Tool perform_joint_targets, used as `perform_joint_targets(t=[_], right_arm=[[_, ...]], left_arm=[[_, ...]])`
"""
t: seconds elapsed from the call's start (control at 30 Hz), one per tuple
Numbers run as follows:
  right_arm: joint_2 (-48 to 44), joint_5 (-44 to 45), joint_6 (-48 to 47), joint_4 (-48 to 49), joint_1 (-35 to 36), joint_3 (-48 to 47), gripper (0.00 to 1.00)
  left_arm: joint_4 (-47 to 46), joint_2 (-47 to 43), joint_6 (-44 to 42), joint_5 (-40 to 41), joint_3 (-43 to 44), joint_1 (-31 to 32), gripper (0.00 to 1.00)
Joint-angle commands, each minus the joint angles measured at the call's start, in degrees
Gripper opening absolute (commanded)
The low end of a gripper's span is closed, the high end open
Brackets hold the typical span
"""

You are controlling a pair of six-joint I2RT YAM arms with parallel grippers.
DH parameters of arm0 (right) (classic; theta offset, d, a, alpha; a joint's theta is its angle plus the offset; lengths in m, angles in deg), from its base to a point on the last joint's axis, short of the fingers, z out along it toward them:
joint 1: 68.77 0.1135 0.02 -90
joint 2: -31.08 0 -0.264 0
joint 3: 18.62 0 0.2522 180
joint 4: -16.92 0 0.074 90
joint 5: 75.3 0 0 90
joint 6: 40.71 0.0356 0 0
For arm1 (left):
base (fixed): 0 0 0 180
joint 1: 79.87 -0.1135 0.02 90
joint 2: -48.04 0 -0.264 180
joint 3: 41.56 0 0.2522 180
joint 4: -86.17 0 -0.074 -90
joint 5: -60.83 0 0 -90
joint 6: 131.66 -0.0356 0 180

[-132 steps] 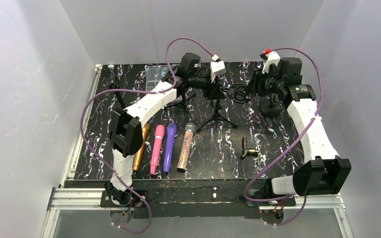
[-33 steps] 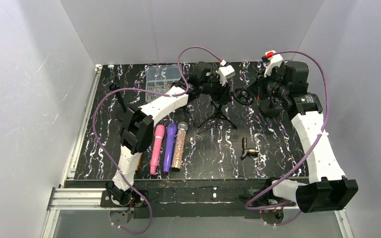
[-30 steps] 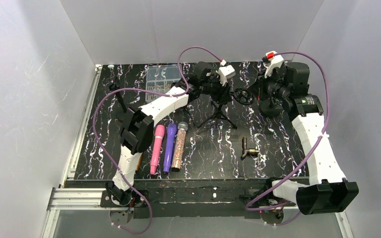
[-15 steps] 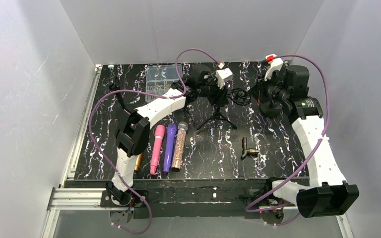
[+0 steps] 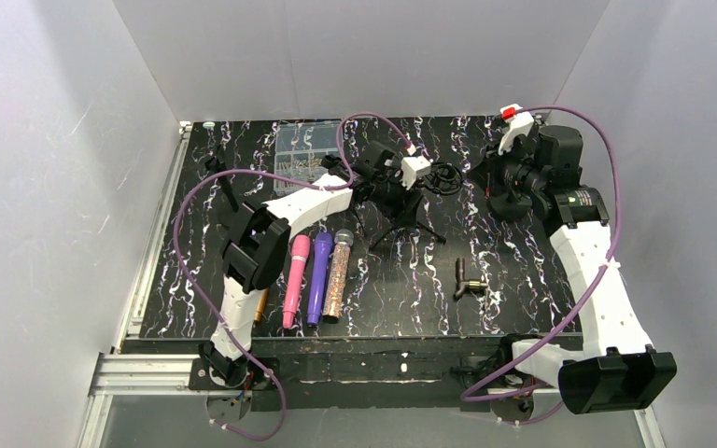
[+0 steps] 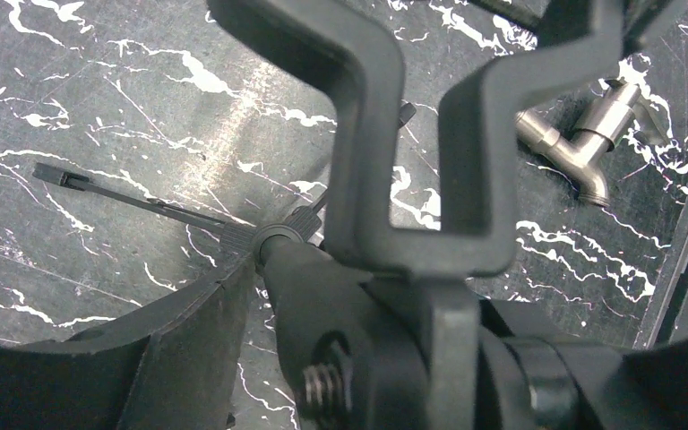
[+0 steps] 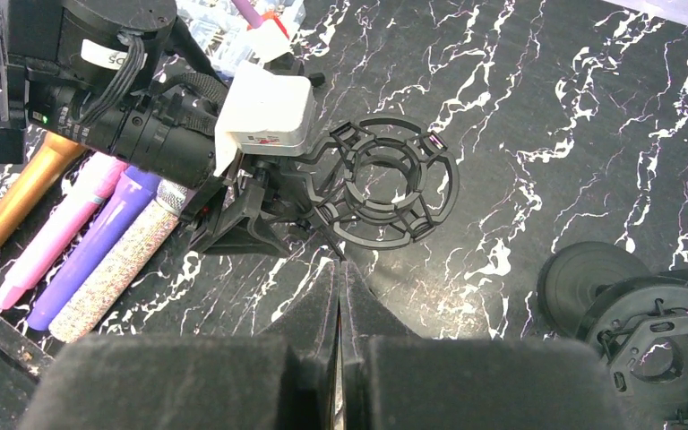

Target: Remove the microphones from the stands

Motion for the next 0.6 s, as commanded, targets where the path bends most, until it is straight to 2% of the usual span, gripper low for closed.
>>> perform_joint_targets(t=[0.0, 0.1, 0.27, 0.47, 0.57], right_arm=[[-1.25, 0.08, -0.47, 2.08, 0.18, 0.04, 0.01], [-1.43, 0.16, -0.45, 2.07, 0.10, 0.36, 0.01], [-1.46, 0.17, -0.56, 2.31, 0.09, 0.75, 0.01], [-1.06, 0.04, -0.52, 2.34, 0.10, 0.67, 0.01], [-1.01, -0.04, -0.56, 2.17, 0.09, 0.47, 0.01]], left_arm=[[5.90, -1.94, 0.35, -0.55, -0.52, 0.07, 0.65], [5.60, -1.83, 0.51, -0.40, 0.58, 0.12, 0.72], [4.89, -2.29, 1.20, -0.89, 2.95, -0.16, 0.75], [3.89, -3.13, 1.00, -2.52, 5.28, -0.30, 0.76], [3.56, -3.05, 0.38, -2.43, 5.96, -0.47, 0.73]])
